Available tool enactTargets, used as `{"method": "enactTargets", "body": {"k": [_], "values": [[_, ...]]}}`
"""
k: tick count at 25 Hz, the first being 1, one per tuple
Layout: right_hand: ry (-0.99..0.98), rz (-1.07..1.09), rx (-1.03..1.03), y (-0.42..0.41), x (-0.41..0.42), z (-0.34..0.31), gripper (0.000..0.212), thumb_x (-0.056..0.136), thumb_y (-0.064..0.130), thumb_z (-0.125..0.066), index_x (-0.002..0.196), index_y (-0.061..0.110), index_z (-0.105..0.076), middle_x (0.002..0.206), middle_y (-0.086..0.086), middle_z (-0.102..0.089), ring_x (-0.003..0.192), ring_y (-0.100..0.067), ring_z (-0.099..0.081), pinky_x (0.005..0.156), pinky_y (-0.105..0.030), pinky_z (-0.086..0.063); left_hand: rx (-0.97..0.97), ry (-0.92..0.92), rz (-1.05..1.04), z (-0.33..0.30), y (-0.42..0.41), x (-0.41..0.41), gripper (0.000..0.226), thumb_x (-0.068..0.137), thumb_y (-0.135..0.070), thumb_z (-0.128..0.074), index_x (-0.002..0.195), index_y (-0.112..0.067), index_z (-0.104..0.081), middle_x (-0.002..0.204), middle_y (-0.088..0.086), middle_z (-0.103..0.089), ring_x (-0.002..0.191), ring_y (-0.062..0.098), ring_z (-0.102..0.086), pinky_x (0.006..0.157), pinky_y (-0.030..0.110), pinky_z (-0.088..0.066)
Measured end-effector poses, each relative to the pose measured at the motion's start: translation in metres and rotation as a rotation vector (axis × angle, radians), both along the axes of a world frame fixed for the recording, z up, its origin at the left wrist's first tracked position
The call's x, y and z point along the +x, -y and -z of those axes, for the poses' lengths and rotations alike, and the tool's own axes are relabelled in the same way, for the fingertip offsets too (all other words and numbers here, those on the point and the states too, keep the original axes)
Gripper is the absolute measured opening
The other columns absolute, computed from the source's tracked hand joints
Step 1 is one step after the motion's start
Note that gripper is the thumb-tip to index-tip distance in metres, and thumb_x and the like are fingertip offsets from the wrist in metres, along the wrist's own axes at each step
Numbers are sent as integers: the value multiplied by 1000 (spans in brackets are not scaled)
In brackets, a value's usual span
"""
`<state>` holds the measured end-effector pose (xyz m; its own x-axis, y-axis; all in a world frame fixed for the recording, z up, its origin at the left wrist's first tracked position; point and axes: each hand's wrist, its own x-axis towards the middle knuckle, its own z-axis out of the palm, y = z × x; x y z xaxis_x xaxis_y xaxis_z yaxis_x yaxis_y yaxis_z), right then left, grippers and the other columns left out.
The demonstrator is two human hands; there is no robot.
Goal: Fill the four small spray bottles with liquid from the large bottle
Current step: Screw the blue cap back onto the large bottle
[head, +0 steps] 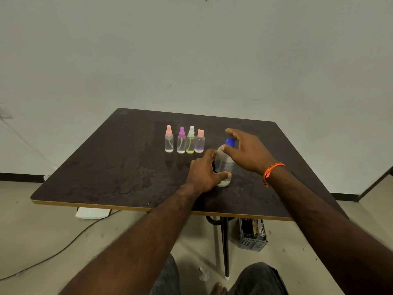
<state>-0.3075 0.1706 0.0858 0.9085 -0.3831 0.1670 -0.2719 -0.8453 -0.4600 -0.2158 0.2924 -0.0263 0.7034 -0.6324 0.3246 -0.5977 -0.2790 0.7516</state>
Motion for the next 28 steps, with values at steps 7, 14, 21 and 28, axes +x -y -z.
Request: {"method": "enactTargets", "body": {"k": [7, 14, 21, 28], "values": [[143, 119, 10, 10, 7, -4, 34, 80, 40, -81, 104, 16, -76, 101, -1, -75, 90, -13, -67, 81, -28, -54, 13, -41, -13, 3, 3, 1, 73, 73, -51, -89, 130, -26, -52, 129, -3, -70, 111, 14, -69, 97, 40, -60], [80, -3, 99, 5, 4, 4, 60, 89, 36, -73, 141, 17, -49, 141, -1, -56, 126, -19, -56, 102, -33, -46, 8, -26, -18, 1, 3, 0, 77, 74, -50, -89, 136, -25, -50, 132, -2, -69, 116, 16, -68, 102, 45, -56], [173, 119, -42, 13, 6, 1, 35, 76, 45, -83, 99, 20, -74, 92, 3, -73, 86, -12, -67, 78, -29, -54, 17, -42, -32, 3, 4, 1, 74, 73, -49, -90, 131, -25, -52, 129, -3, -70, 112, 14, -68, 101, 44, -56], [89, -126, 109, 15, 1, -1, 55, 92, 24, -70, 143, 19, -50, 141, 2, -58, 127, -13, -55, 109, -35, -46, 7, -56, -26, 3, 3, 1, 74, 73, -50, -90, 132, -26, -52, 130, -3, -70, 115, 15, -67, 104, 46, -54]]}}
